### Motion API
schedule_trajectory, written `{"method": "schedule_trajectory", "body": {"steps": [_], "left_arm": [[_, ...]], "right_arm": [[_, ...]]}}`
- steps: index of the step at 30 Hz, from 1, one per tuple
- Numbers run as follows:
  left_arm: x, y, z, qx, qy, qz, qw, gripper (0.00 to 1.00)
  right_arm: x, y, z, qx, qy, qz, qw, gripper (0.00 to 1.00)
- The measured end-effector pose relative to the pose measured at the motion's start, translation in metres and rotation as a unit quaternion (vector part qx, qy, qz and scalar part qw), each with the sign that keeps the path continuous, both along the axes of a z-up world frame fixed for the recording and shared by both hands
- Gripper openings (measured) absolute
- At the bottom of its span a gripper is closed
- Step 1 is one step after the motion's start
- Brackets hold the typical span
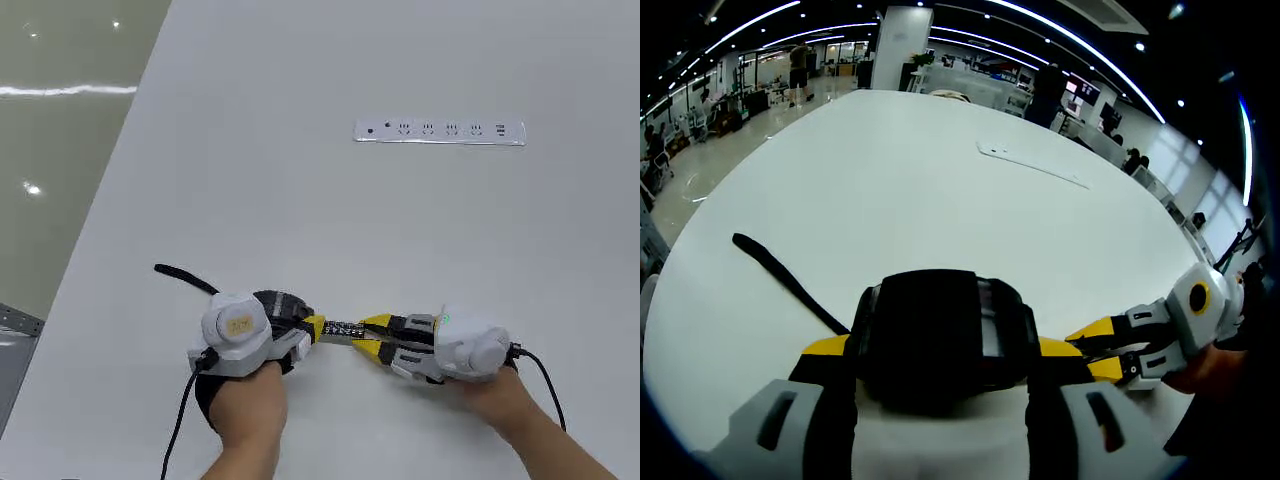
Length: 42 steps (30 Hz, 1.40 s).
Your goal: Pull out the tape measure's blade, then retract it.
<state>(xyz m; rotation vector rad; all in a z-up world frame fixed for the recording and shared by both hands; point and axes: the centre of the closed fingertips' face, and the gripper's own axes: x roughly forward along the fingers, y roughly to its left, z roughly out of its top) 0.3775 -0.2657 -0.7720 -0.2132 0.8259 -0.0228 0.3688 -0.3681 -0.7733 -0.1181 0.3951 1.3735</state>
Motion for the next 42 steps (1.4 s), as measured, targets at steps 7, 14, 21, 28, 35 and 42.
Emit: {"method": "schedule_trajectory", "body": {"steps": [7,14,21,28,35,42], "left_arm": [[0.0,-0.001,0.0,0.003,-0.001,0.002,1.0,0.67],[0.0,0.0,0.0,0.0,-0.003,0.003,1.0,0.67],[0.0,0.0,0.0,0.0,-0.003,0.003,1.0,0.67],[0.0,0.0,0.0,-0.002,-0.004,0.003,1.0,0.67],[0.001,0.001,0.0,-0.004,-0.005,0.003,1.0,0.67],[0.001,0.001,0.0,-0.006,-0.004,0.004,1.0,0.67]], "right_arm": [[0.001,0.008,-0.001,-0.005,-0.011,0.003,0.9999,0.13],[0.001,0.016,-0.002,-0.007,-0.013,0.008,0.9999,0.13],[0.0,0.023,-0.003,-0.008,-0.012,0.015,0.9998,0.13],[0.0,0.032,-0.003,-0.007,-0.009,0.019,0.9998,0.13],[-0.001,0.038,-0.002,-0.007,-0.011,0.023,0.9997,0.13],[-0.001,0.046,-0.003,-0.007,-0.009,0.026,0.9996,0.13]]}}
